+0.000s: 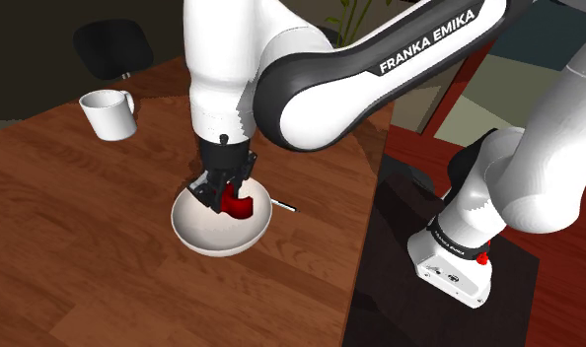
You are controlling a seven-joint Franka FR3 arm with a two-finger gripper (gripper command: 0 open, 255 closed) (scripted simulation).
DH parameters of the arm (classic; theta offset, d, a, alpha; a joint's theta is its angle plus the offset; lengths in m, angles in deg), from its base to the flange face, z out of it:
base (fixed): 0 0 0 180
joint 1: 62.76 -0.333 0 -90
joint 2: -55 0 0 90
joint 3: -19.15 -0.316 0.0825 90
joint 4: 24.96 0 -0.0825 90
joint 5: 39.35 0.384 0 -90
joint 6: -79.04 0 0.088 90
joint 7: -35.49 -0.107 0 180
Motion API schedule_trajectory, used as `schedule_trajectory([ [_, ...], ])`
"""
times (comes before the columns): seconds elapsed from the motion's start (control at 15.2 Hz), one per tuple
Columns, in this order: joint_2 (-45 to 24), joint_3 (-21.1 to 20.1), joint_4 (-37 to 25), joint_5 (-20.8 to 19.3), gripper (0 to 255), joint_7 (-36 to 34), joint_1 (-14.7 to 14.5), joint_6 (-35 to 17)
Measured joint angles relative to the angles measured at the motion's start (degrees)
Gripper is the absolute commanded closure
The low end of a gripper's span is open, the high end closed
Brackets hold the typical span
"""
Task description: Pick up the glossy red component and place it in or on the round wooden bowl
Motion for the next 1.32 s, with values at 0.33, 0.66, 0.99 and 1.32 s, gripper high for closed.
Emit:
schedule_trajectory([
  [0.33, -0.95, 0.08, 0.72, -0.55, 255, -0.29, -0.03, -1.58],
  [0.66, -0.97, 0.07, 0.74, -0.57, 0, -0.31, -0.04, -1.64],
  [0.99, -0.97, 0.07, 0.73, -0.57, 0, -0.31, -0.04, -1.64],
  [1.32, 2.58, 0.0, -2.2, 1.4, 0, 0.95, 0.23, 4.42],
])
